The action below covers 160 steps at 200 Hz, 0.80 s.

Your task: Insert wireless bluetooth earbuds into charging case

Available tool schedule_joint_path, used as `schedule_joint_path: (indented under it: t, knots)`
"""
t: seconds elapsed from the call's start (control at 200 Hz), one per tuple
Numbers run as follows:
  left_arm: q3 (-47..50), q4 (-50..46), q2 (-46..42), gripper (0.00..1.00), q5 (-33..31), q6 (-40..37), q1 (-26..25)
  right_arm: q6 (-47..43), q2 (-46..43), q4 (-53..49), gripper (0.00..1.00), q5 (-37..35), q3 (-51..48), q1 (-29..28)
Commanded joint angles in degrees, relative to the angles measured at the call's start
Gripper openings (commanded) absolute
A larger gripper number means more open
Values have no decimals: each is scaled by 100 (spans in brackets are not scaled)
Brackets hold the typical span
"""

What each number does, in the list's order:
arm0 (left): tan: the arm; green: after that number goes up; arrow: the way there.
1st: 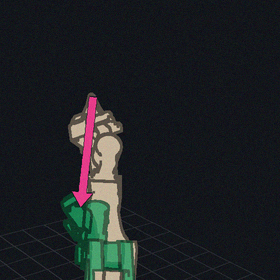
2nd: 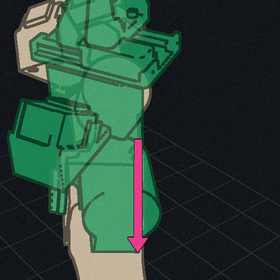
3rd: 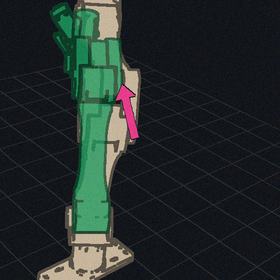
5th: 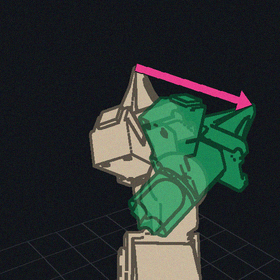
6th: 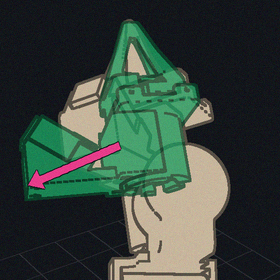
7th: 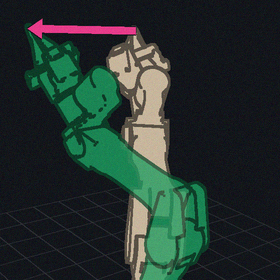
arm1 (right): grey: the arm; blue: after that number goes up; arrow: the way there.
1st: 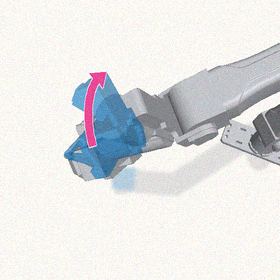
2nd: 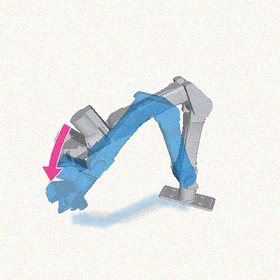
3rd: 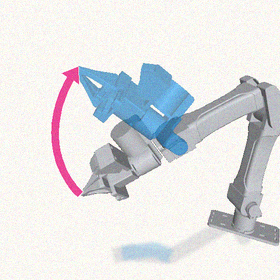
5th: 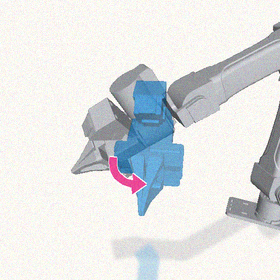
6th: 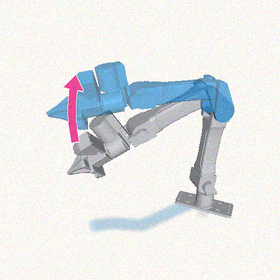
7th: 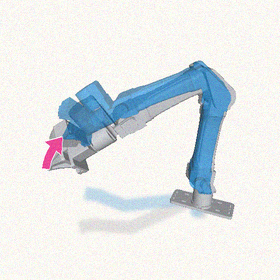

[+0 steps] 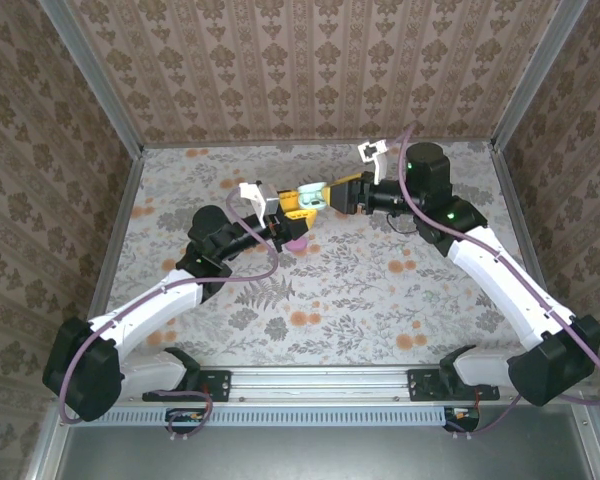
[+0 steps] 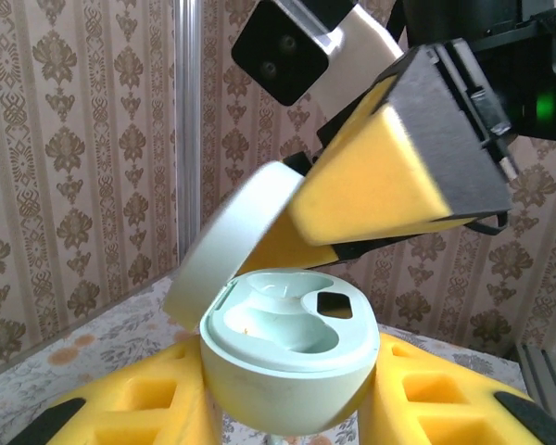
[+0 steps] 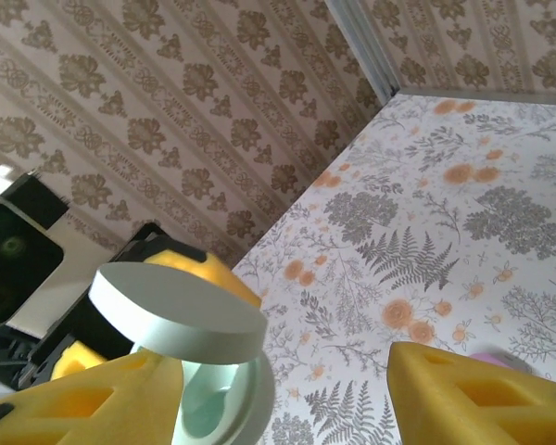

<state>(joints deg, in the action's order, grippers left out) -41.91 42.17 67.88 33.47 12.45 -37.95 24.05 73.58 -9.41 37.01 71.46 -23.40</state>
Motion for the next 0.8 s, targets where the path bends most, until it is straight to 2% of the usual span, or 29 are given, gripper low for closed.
schedule_joint_path:
  t: [0.0, 0.2, 0.5, 0.795]
  knots:
    - [-90, 281, -20, 36, 151, 38, -51, 212, 68, -181, 63, -339, 300, 45]
    - [-98, 223, -20, 36, 129, -44, -52, 425, -81, 24, 64, -96, 256, 40]
    - [-58, 142, -82, 36, -50, -430, -69, 782, -349, -239, 66, 224, 235, 120]
    - [-47, 90, -126, 36, -121, -696, -71, 1162, -695, -471, 64, -148, -172, 504]
